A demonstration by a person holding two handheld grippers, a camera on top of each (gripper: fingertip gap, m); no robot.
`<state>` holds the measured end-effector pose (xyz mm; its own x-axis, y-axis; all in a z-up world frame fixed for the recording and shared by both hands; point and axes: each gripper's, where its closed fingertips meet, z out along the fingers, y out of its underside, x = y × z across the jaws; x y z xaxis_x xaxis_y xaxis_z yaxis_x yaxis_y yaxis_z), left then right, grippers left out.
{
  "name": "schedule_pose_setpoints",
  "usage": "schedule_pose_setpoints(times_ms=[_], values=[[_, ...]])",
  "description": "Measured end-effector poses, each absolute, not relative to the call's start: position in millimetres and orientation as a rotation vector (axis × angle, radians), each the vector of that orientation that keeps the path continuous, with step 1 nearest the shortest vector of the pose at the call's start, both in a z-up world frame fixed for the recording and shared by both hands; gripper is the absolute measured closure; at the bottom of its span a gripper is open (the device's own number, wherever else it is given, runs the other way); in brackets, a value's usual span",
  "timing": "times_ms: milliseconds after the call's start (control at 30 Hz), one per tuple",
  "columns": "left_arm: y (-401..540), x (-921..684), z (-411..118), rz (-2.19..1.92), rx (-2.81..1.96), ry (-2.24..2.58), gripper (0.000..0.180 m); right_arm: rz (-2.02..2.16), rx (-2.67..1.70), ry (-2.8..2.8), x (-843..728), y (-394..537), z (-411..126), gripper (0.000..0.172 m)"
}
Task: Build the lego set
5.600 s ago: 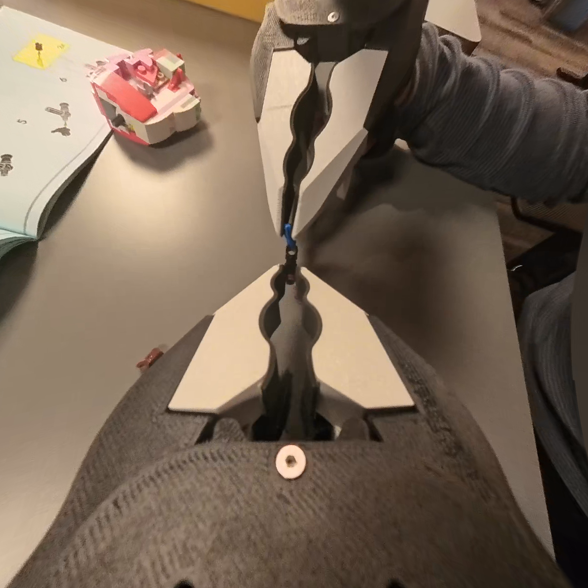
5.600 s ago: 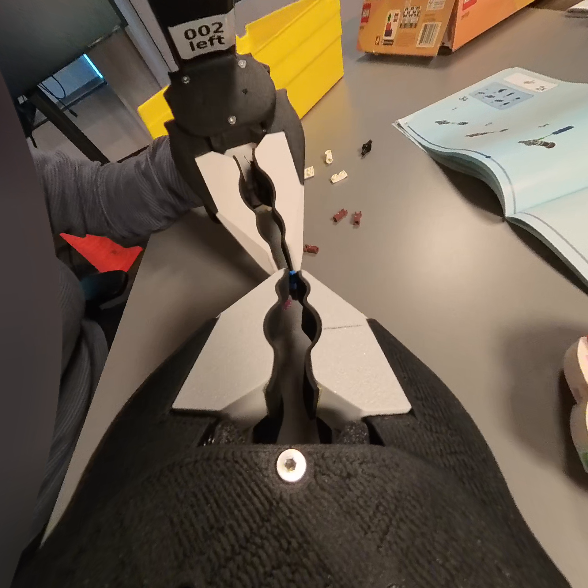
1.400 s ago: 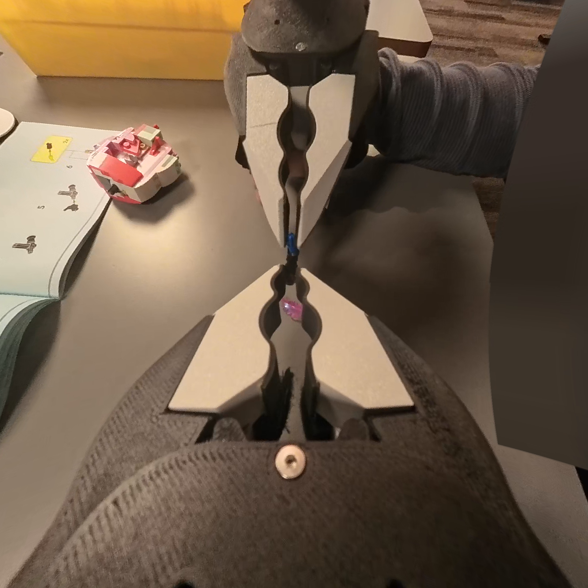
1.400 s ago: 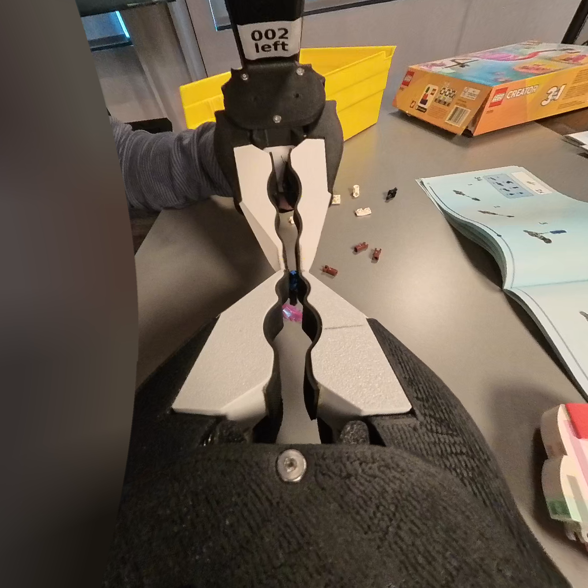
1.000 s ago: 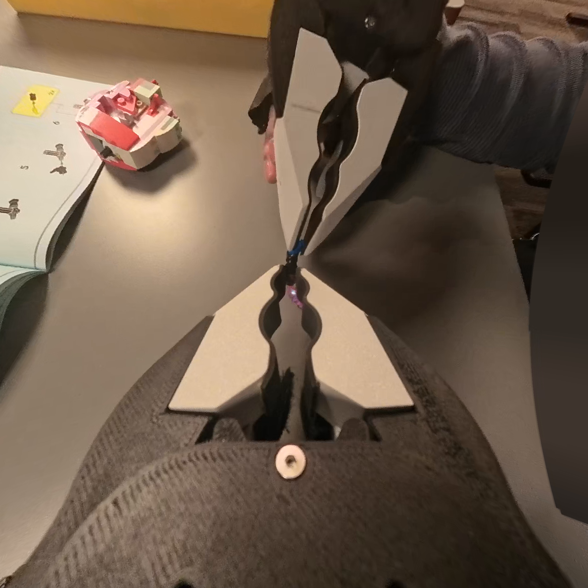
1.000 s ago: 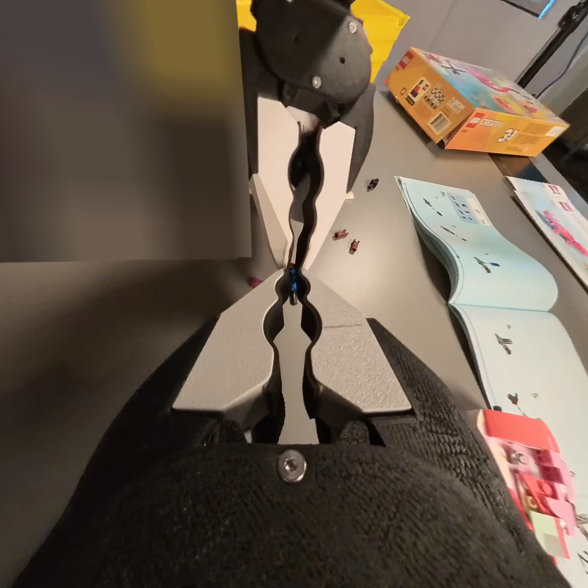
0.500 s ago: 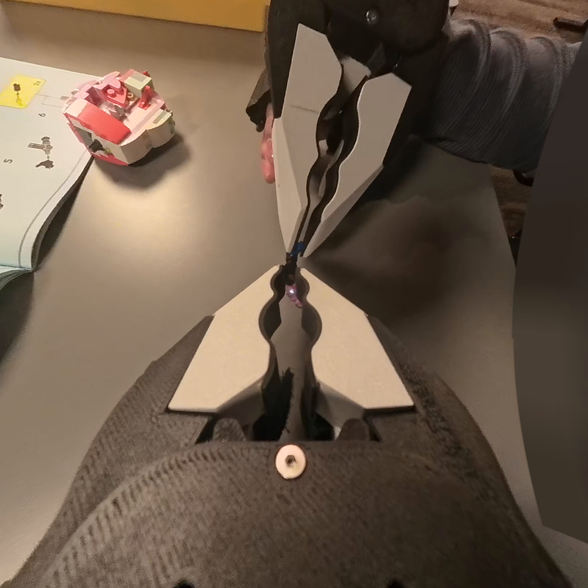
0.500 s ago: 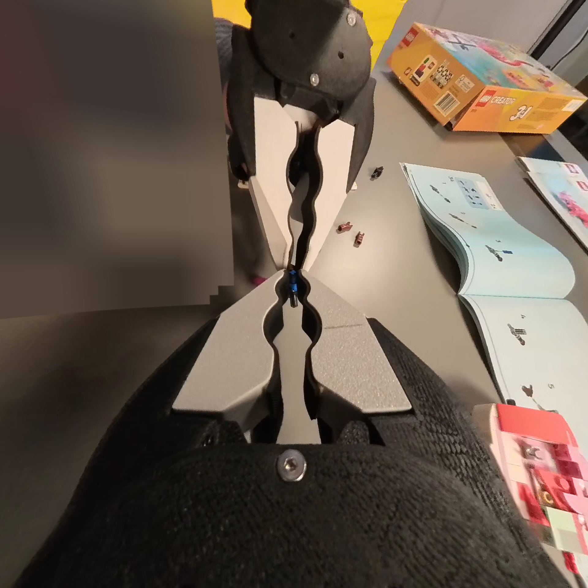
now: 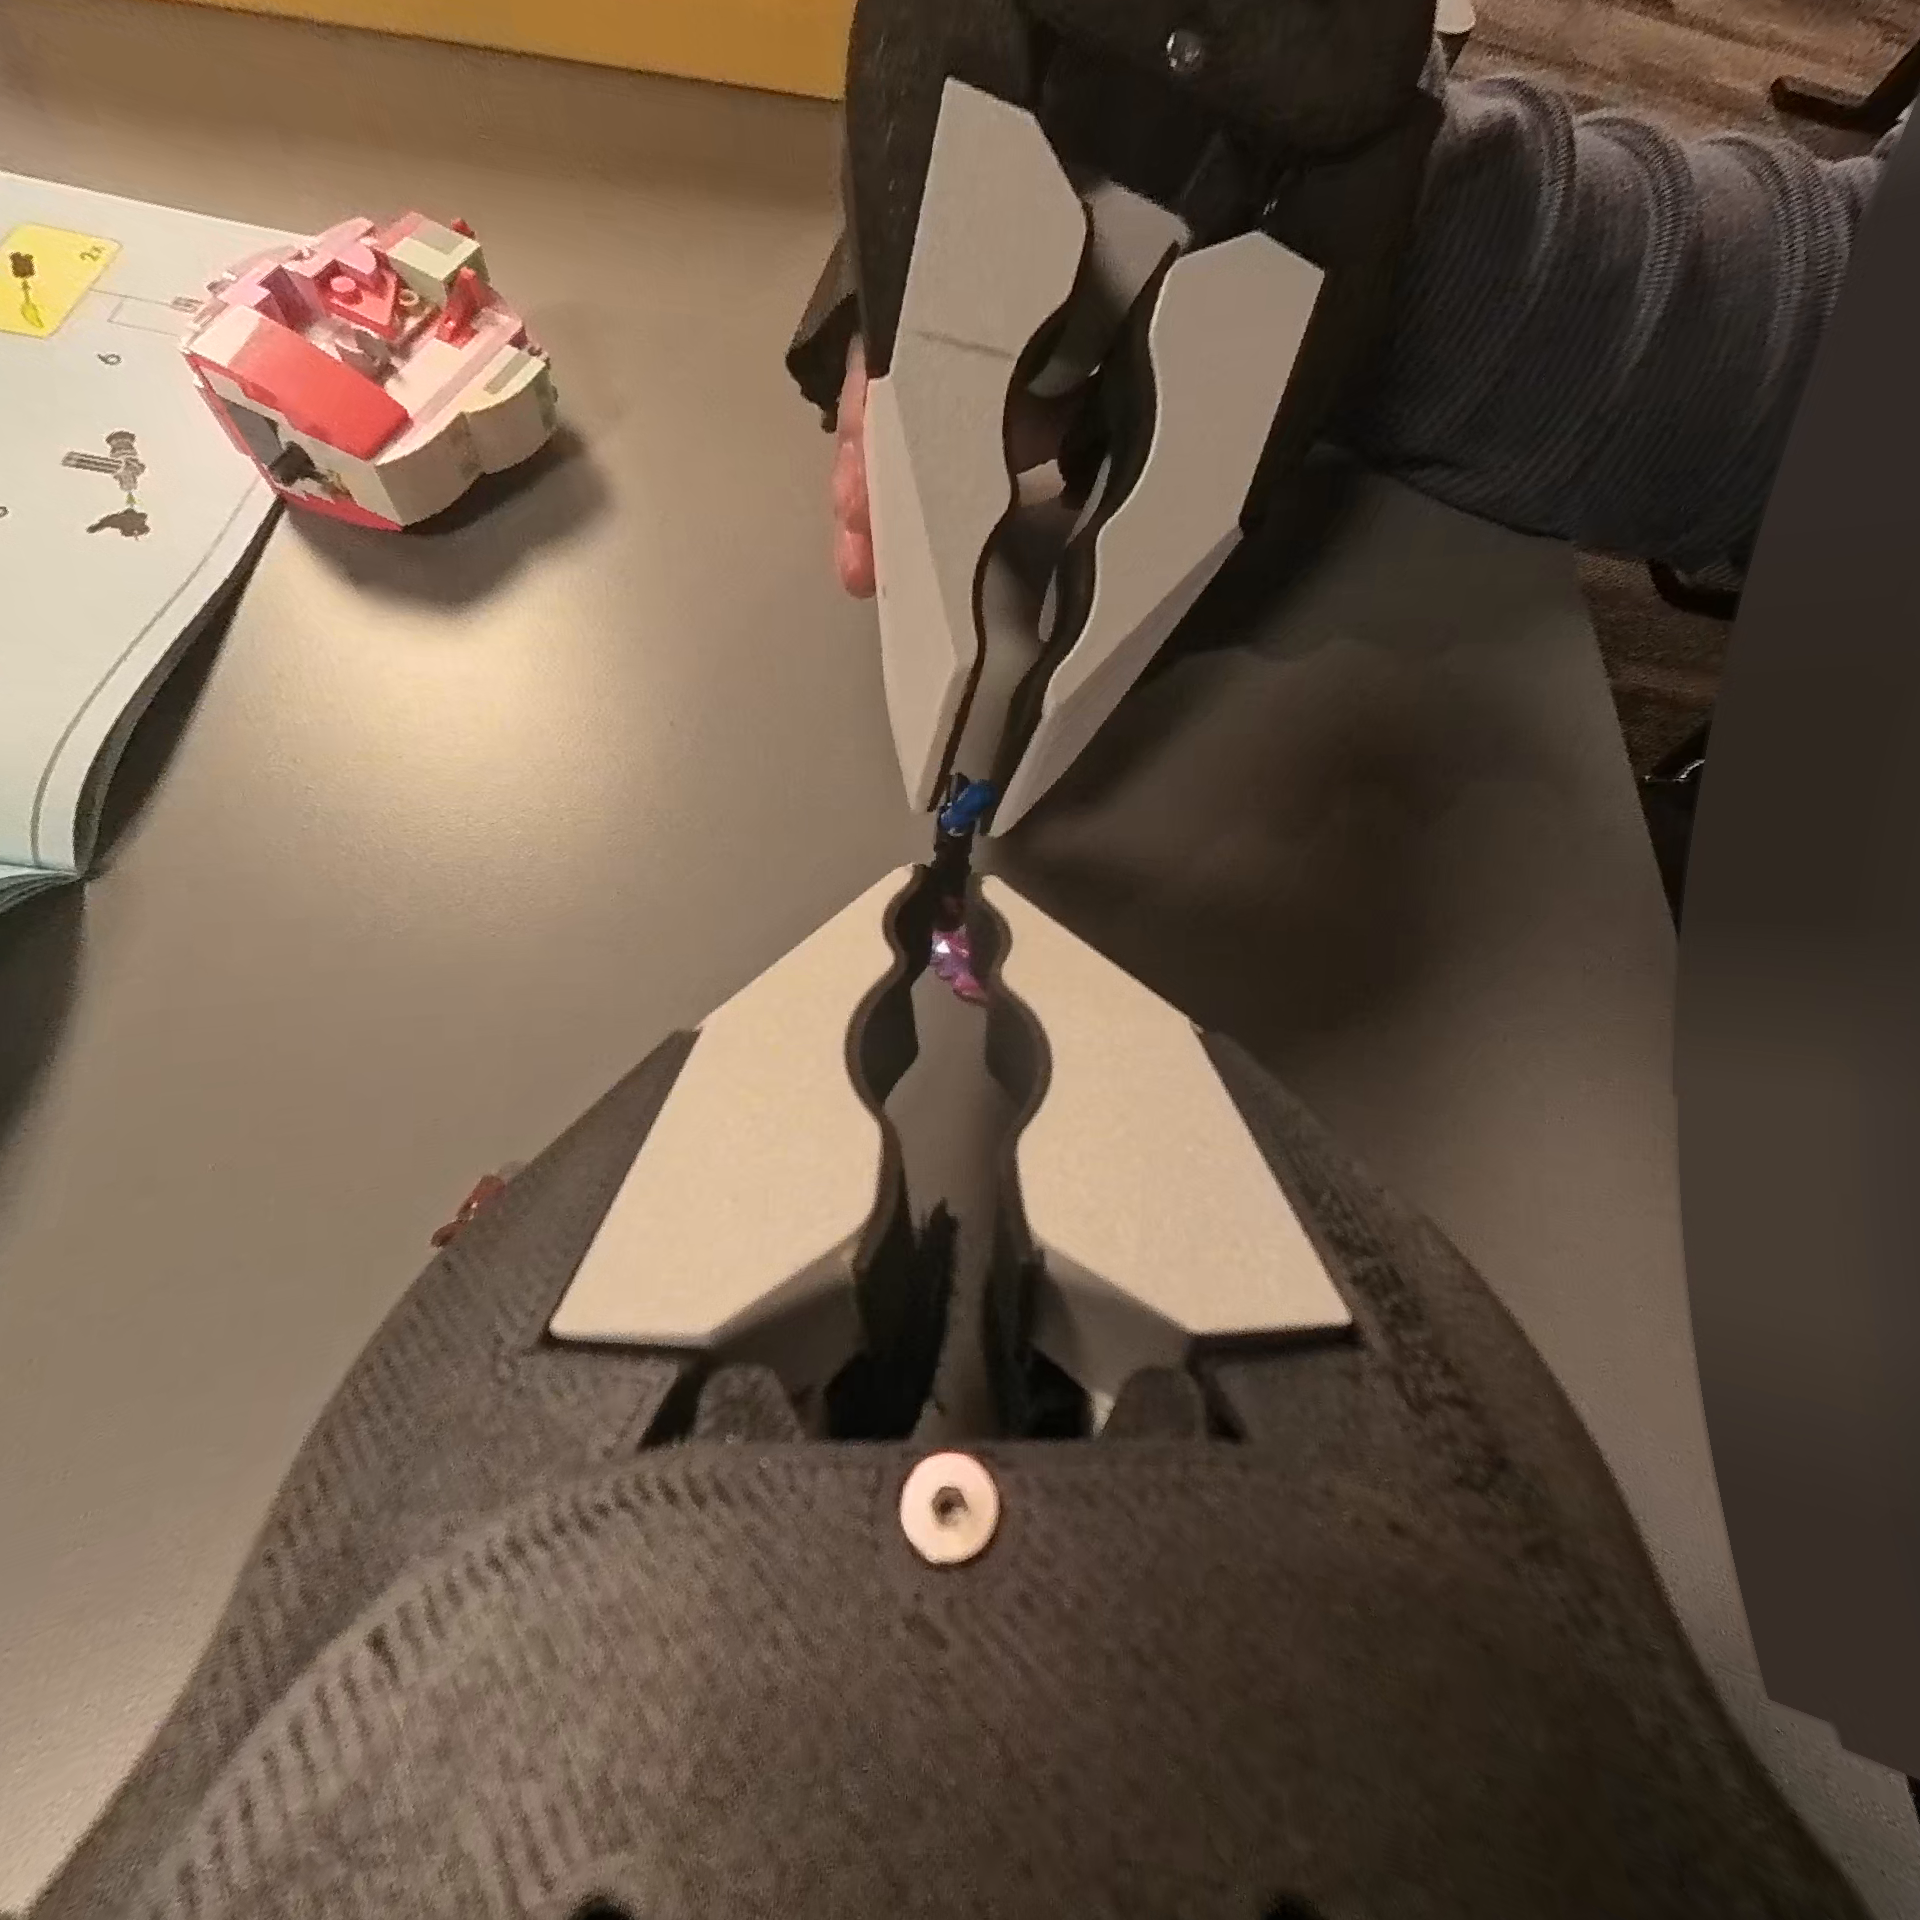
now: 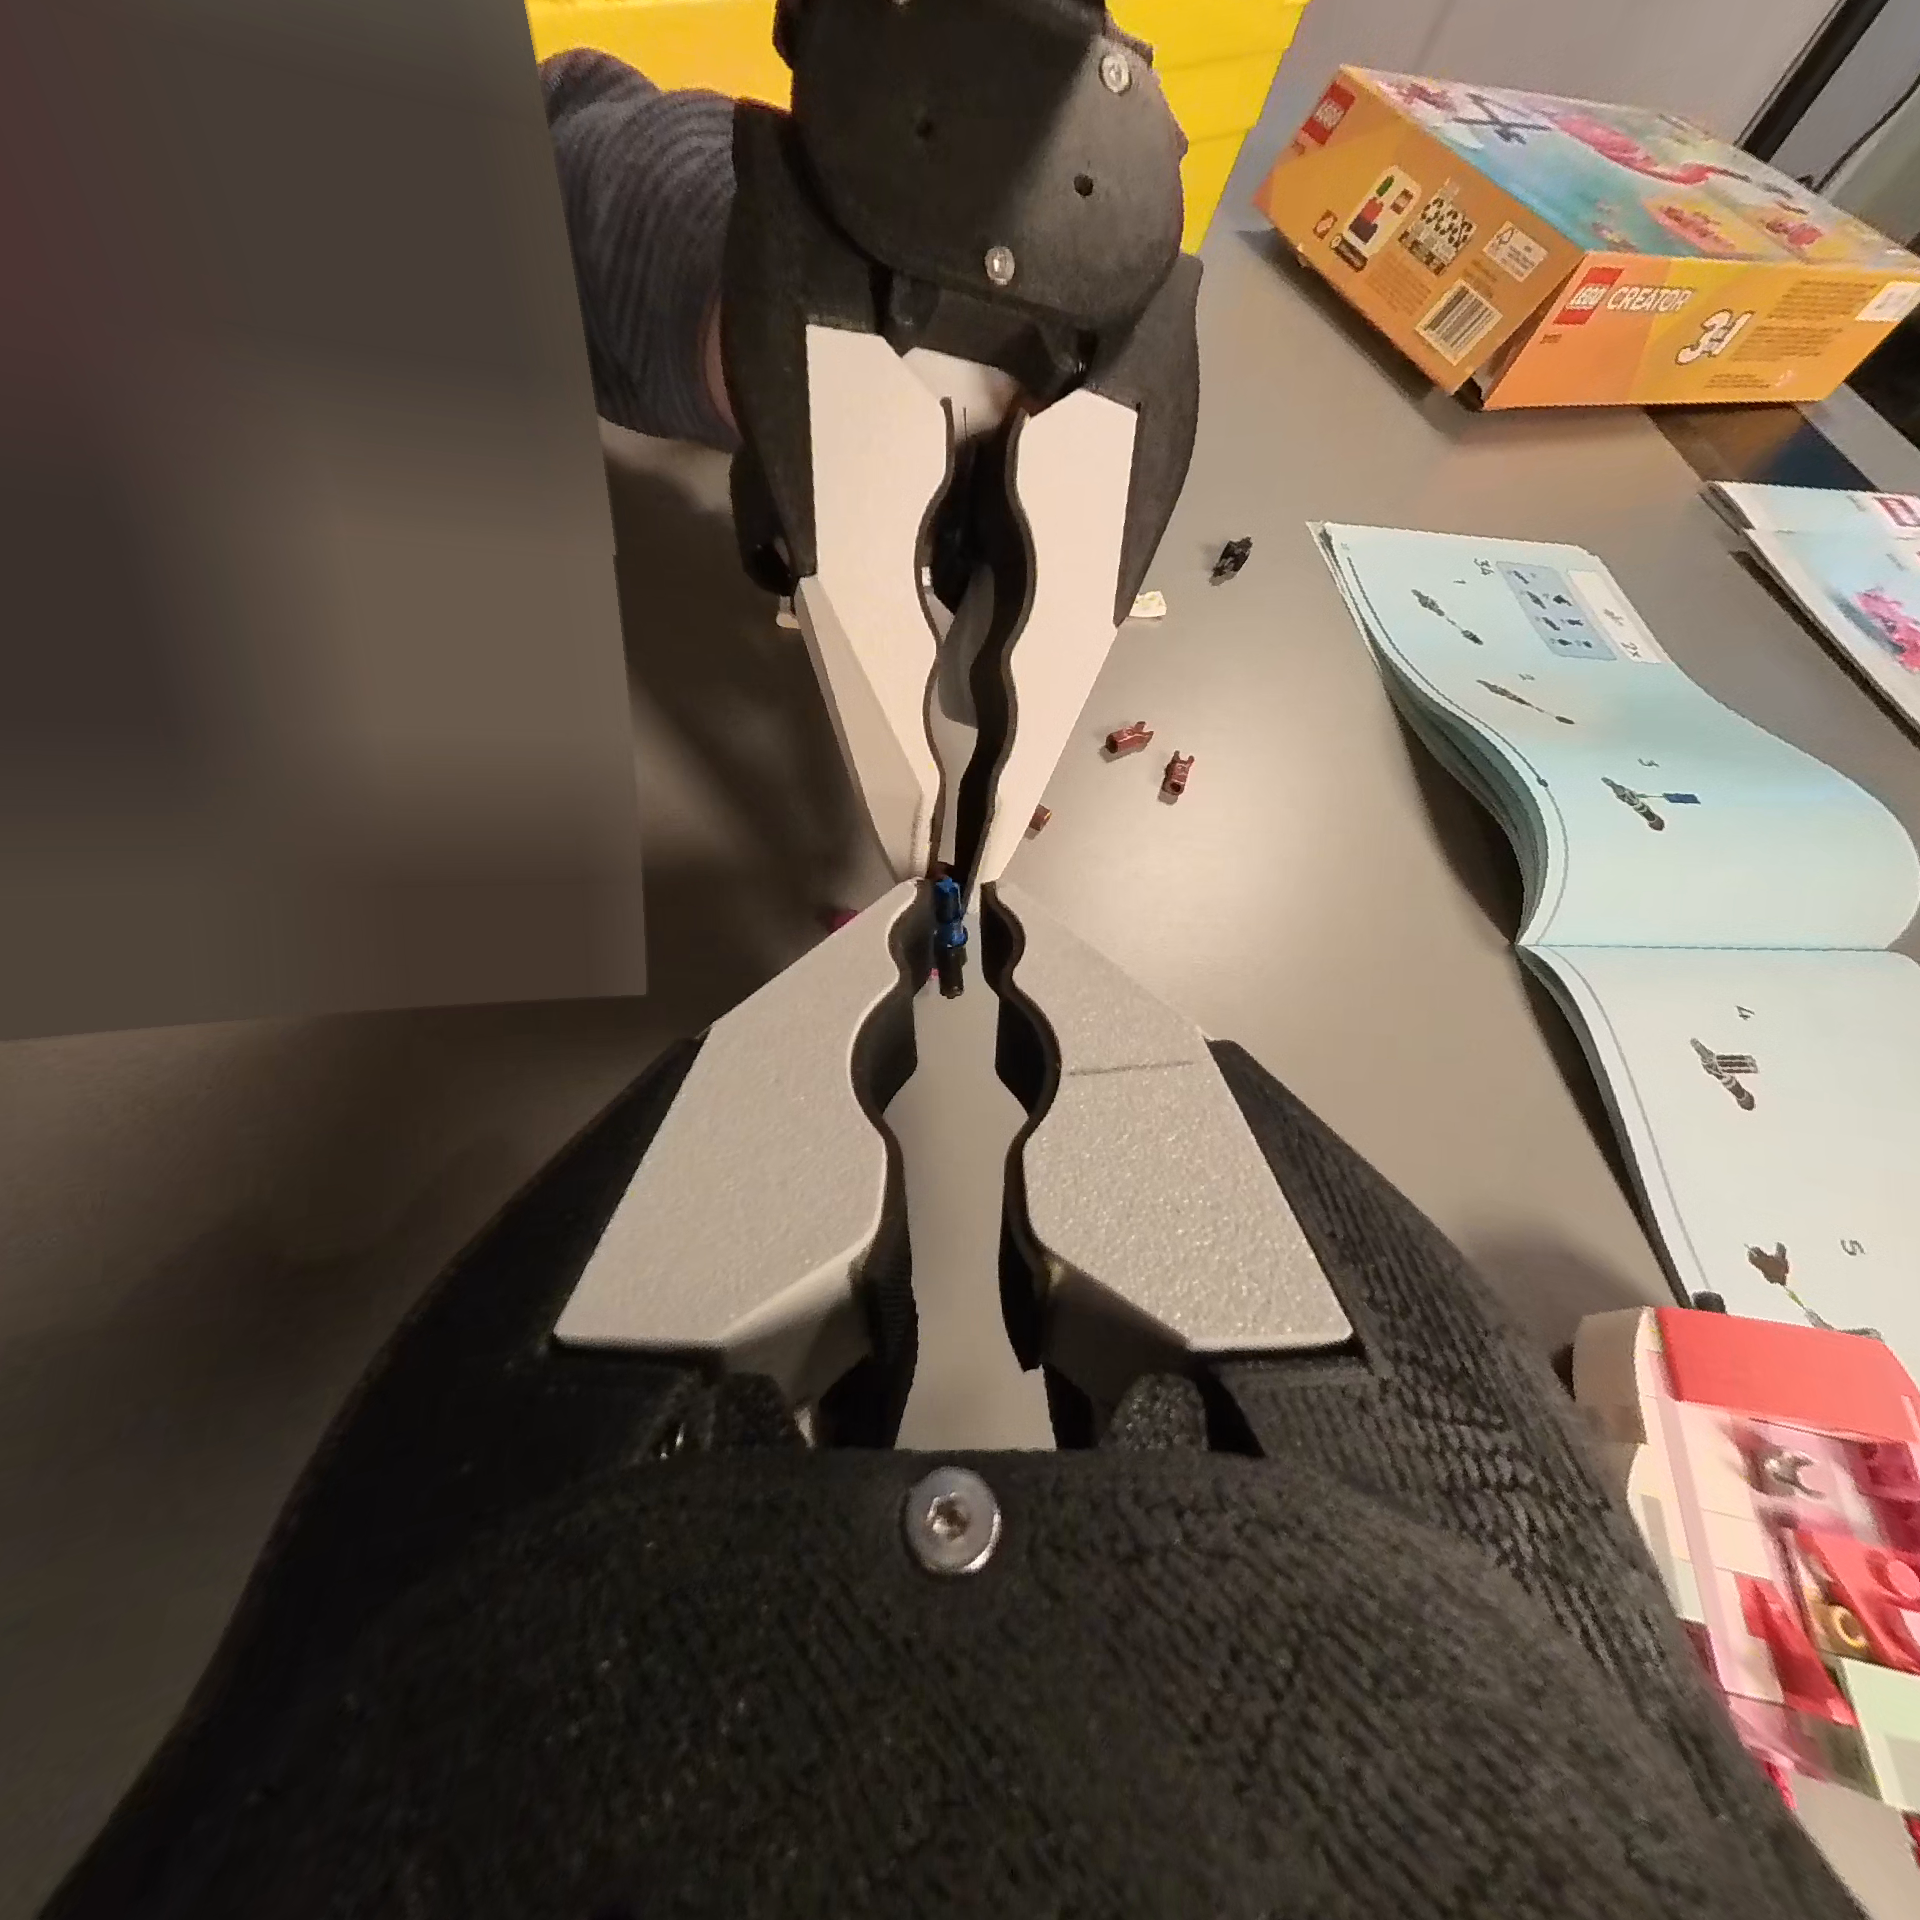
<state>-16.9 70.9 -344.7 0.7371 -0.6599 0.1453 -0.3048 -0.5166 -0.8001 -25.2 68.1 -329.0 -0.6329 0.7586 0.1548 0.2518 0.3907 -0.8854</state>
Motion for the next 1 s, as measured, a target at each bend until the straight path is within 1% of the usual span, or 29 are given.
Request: schedule_pose_setpoints(times_ms=[300, 433, 700, 833, 1000], values=[[71, -17, -342, -0.57, -2.122, 0.72, 0.176, 1.205, -0.886, -2.116, -25, 68, -332, 0.164], [70, -18, -341, -0.57, -2.12, 0.717, 0.175, 1.218, -0.886, -2.111, -25, 68, -331, 0.168], [70, -18, -339, -0.564, -2.11, 0.721, 0.176, 1.264, -0.91, -2.103, -24, 68, -329, 0.168], [72, -26, -348, -0.504, -2.164, 0.714, 0.175, 1.241, -0.95, -2.086, -25, 75, -330, 0.168], [74, -40, -363, -0.378, -2.251, 0.708, 0.176, 1.106, -1.11, -2.163, -21, 94, -353, 0.168]])
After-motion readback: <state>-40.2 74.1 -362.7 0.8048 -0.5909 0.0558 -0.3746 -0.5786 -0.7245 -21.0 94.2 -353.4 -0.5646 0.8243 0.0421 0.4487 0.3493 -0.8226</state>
